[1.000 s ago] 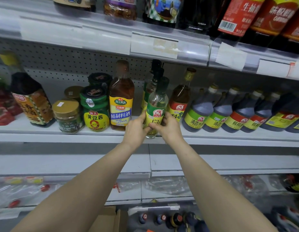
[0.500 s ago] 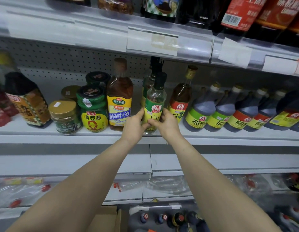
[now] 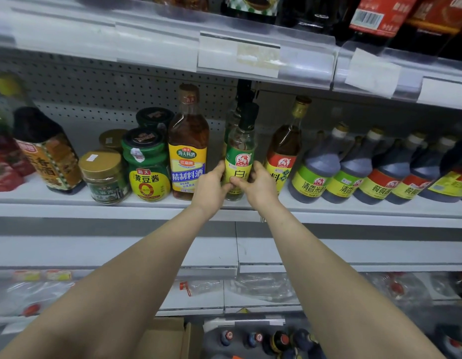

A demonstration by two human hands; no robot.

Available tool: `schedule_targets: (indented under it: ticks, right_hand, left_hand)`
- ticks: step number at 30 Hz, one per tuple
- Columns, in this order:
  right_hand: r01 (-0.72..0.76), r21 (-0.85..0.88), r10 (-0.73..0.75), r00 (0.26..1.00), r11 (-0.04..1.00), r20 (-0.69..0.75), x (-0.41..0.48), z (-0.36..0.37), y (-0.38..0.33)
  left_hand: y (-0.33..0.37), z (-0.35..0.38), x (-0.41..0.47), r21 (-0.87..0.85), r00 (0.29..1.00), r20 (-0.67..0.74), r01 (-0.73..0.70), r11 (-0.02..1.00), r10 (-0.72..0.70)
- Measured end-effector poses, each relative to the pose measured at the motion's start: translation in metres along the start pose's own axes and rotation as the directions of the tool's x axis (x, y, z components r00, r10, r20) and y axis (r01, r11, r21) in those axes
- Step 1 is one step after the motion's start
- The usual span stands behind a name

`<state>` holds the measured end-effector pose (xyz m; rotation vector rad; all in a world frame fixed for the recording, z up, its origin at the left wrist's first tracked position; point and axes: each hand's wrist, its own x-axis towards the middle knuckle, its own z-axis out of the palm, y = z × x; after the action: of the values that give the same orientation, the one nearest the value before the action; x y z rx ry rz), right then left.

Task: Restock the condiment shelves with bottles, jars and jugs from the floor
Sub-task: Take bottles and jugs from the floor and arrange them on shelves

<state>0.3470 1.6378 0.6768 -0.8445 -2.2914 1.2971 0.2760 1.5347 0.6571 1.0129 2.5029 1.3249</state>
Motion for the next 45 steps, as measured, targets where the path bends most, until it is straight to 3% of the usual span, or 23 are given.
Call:
schedule_targets:
  ticks: [14,31,38,45]
  right_hand:
    - [-0.062,-0.044,0.064,0.996,0.997,0.057,-0.055,-0.012,0.018]
    - [0.265,0.068,-0.273,0.905,0.962,0.327,-0.17,-0.083,0.074]
    - [0.326,0.105,-0.339,0.845,0.94,0.413,-0.224,-0.081,0.115]
    - [0.287,0.059,-0.27,0.784,0.956,0.559,-0.281,-0.044,0.182]
  left_hand:
    - [0.005,-0.005,-0.066,0.074,0.999,0.002,0.052,0.996,-0.052]
    - [0.07,0.042,-0.221,0.019,0.954,-0.263,0.157,0.987,-0.146]
    - [0.06,0.065,-0.308,-0.075,0.905,-0.305,0.286,0.955,-0.295]
    - [0.017,0.097,-0.386,-0.142,0.853,-0.249,0.436,0.888,-0.459]
